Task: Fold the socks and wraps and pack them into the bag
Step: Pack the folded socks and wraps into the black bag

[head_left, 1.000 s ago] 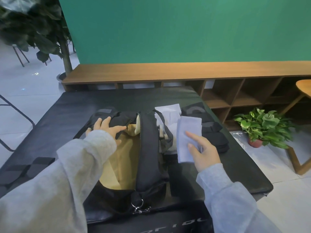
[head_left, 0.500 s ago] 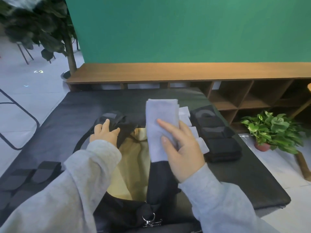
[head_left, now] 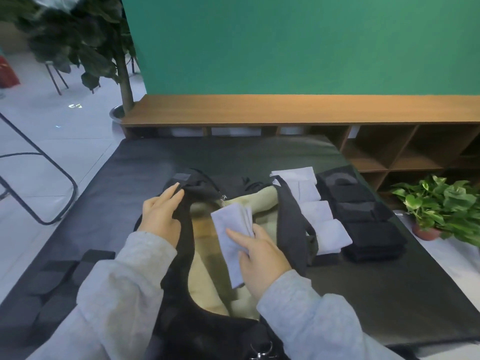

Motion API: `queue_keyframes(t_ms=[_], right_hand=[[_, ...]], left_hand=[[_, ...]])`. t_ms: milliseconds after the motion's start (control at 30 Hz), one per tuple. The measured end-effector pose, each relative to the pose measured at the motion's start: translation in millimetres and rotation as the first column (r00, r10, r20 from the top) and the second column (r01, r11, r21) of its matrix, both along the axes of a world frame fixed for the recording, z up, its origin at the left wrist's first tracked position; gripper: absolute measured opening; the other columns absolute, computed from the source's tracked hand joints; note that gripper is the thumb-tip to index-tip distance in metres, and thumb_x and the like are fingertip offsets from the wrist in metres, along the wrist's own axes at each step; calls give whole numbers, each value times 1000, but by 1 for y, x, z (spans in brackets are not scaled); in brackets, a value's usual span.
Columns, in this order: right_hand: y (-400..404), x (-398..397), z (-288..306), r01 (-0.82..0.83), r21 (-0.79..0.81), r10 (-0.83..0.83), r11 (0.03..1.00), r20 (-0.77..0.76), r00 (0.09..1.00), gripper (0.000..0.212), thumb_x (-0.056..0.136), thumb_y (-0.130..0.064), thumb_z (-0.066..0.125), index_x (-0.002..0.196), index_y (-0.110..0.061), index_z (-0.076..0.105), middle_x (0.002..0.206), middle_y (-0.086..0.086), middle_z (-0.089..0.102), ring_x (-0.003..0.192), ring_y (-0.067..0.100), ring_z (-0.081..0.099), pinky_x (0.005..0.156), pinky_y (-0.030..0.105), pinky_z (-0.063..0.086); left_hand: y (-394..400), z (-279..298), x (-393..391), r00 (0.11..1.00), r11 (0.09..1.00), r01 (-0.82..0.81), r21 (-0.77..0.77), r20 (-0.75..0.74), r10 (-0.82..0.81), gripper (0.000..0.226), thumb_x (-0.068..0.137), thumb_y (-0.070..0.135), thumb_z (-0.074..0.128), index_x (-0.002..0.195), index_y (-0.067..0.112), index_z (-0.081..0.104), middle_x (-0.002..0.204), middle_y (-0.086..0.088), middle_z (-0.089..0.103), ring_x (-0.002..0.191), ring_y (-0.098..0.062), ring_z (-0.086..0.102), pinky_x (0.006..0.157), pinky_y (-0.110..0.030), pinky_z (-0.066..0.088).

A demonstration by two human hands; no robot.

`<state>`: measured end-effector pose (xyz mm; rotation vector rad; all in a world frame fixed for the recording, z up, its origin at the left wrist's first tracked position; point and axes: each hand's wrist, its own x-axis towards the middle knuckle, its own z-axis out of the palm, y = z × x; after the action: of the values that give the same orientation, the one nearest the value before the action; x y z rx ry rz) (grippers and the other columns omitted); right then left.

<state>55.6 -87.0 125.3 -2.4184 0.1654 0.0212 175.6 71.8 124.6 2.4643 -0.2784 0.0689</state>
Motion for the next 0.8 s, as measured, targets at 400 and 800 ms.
queue_keyframes(t_ms=[400, 800], right_hand=[[10, 59, -2, 4, -222, -54, 975, -219, 974, 53, 86, -3, 56, 134, -22, 47, 134, 5, 31, 111, 30, 48, 88, 31, 42], [8, 112, 12, 230, -57, -211, 972, 230, 950, 50, 84, 6, 47, 128, -16, 53, 136, 7, 35, 120, 28, 42, 89, 19, 33]], left_hand=[[17, 7, 3, 984, 923, 177, -341, 92, -154, 69, 83, -19, 41, 136, 25, 44, 132, 34, 31, 134, -2, 28, 109, -20, 26], [35, 12, 3, 979, 978, 205, 31, 8, -206, 59, 88, -11, 38, 139, 18, 41, 146, 11, 32, 132, -12, 25, 103, -7, 14]])
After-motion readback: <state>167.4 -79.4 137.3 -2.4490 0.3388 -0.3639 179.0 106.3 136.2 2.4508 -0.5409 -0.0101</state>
